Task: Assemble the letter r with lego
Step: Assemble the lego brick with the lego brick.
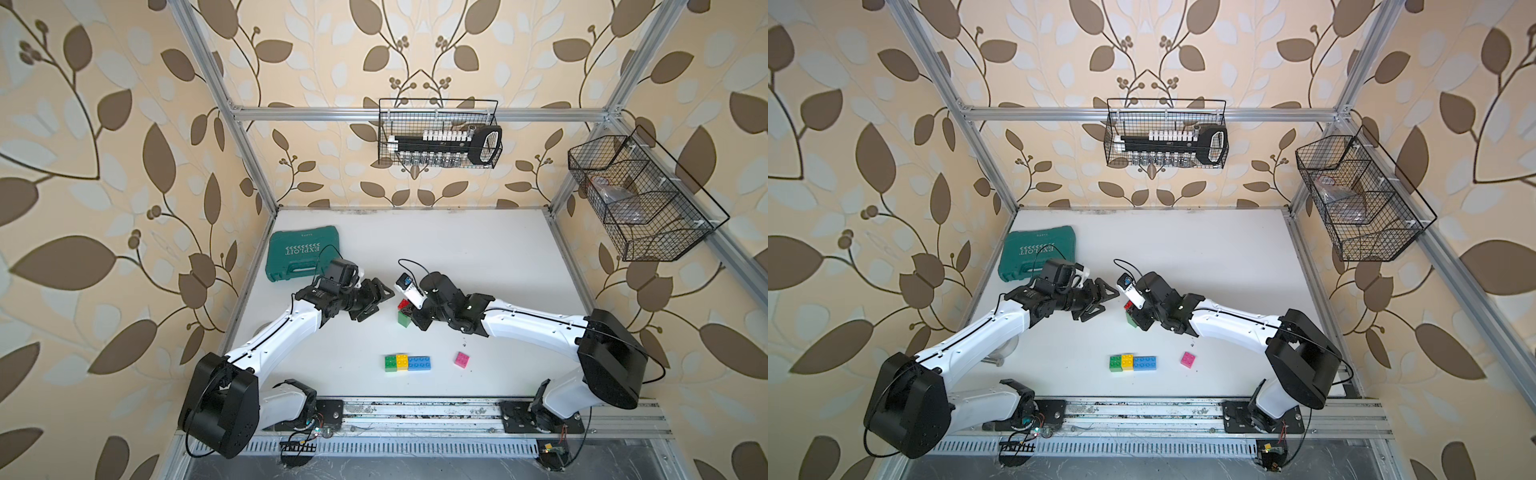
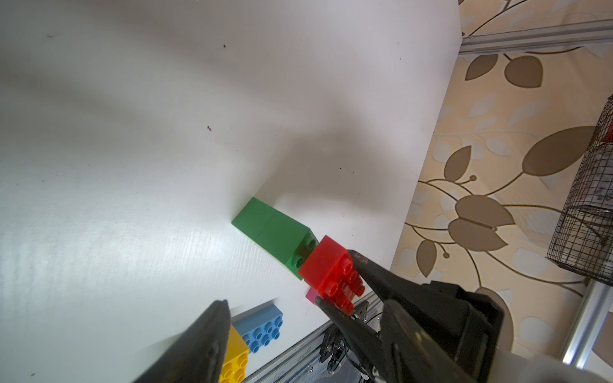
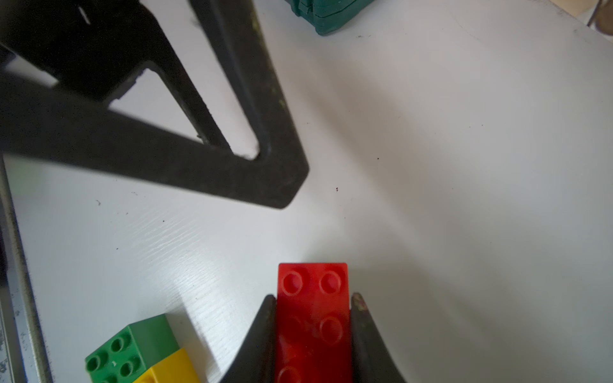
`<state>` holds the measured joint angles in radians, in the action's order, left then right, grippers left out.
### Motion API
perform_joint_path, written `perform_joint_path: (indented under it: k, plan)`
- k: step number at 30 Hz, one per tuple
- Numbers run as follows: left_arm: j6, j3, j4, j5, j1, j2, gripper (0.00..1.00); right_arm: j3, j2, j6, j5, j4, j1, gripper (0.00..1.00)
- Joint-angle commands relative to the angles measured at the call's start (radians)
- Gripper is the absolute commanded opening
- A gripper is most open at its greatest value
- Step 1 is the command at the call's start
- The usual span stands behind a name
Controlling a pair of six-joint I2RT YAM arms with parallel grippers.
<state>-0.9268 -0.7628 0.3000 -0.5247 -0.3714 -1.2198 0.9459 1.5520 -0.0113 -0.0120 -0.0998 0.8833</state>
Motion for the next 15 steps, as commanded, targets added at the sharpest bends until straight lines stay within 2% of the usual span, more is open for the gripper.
perform_joint_path:
  k: [1,15]
  plan:
    - [0.005,0.011,-0.026,-0.015,0.009,-0.001,0.74,-0.025,-0.001,0.021,-0.017,-0.011,0.006,0.0]
    - [0.009,0.013,-0.032,-0.026,0.009,-0.007,0.72,-0.011,0.029,0.038,-0.028,-0.038,0.011,0.0]
